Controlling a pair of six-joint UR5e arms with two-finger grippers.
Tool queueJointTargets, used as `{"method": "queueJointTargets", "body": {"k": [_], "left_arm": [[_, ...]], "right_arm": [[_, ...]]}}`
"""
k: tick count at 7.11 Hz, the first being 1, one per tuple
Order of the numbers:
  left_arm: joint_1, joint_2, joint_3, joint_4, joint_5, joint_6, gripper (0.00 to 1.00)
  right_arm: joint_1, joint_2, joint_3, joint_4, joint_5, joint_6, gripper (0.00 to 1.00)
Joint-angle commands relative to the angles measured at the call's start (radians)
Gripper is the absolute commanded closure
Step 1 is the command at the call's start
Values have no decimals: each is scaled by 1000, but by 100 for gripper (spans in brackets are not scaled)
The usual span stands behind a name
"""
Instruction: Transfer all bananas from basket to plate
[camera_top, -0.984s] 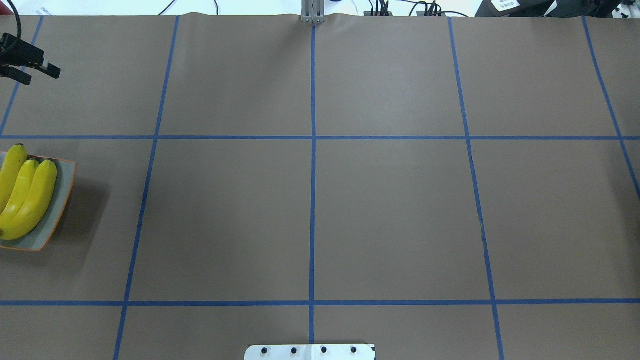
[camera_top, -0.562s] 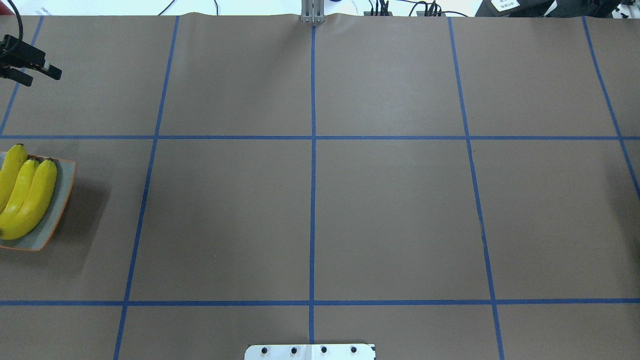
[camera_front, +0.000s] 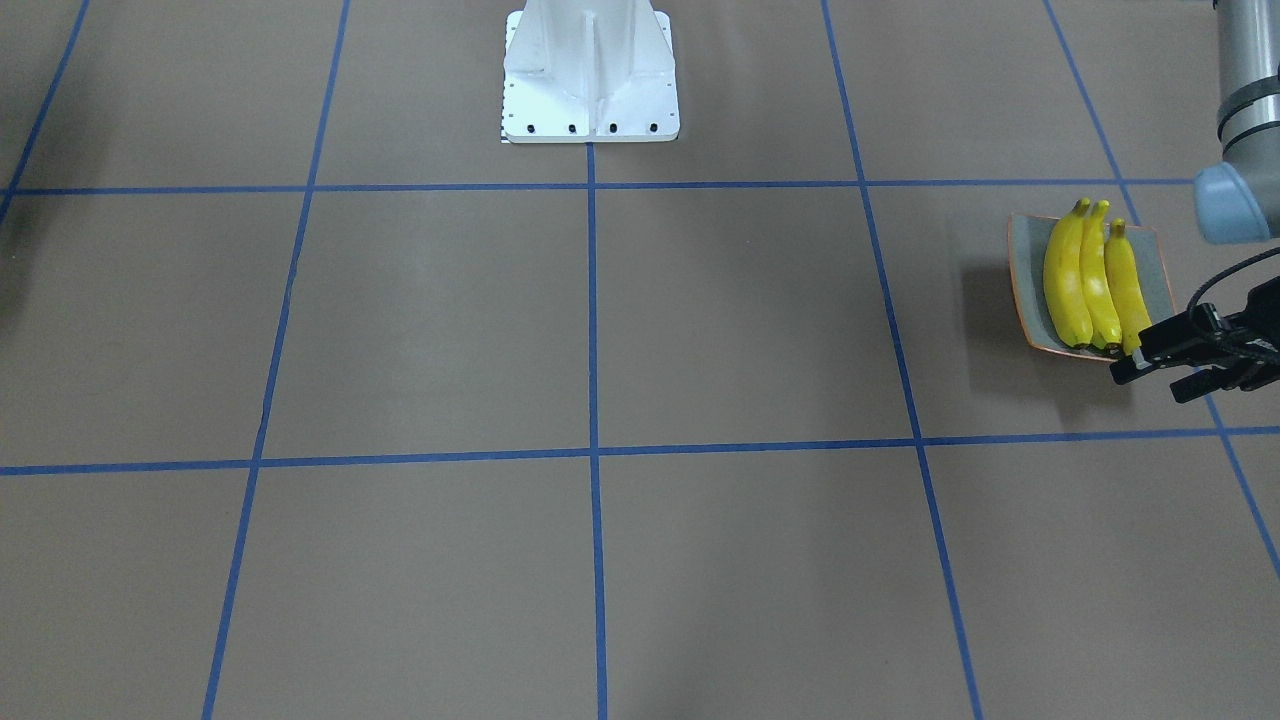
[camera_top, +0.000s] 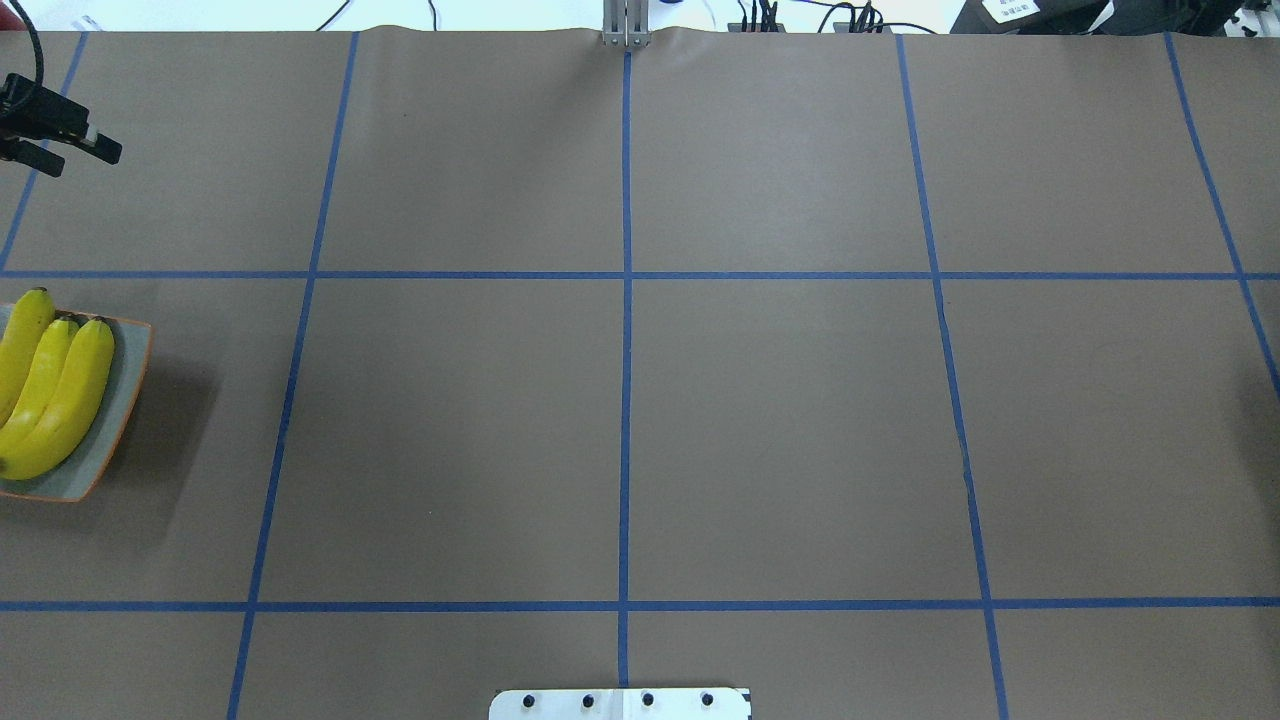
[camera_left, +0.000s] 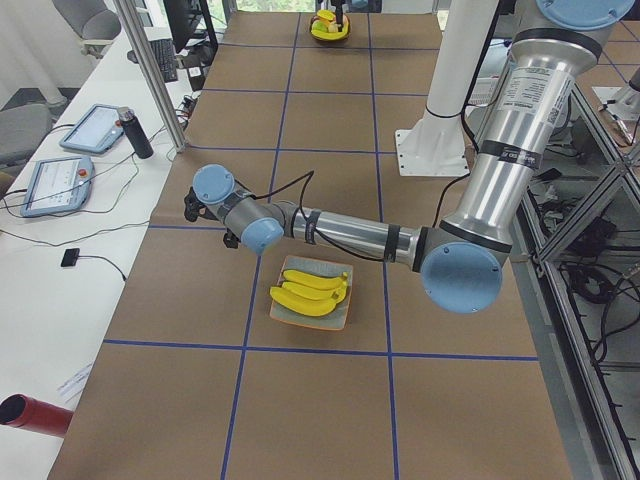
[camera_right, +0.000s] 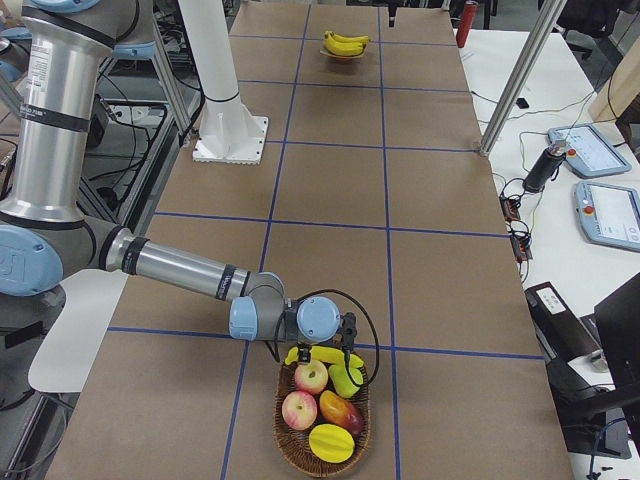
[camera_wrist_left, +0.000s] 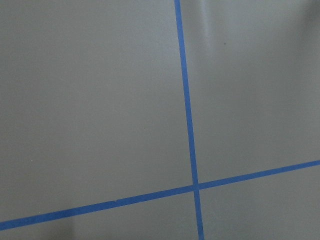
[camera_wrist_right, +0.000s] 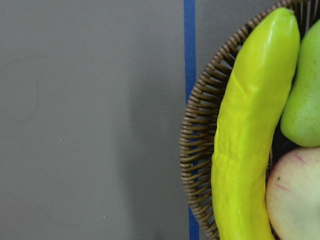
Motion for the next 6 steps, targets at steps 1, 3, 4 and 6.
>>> {"method": "queueJointTargets", "body": {"k": [1,3,4,6], "left_arm": [[1,1,-1,-3,-1,-1,0],[4,1,1,-3,-1,-1,0],[4,1,2,-3,0,-1,0],[9,3,4,-6,0,-1,0]], "right_arm": [[-8,-8,2,1,-24,-9,0],[-19,-2,2,0,-18,-10,0],[-19,-2,2,0,-17,-10,0],[-15,-2,2,-2,-10,-10,0]]}}
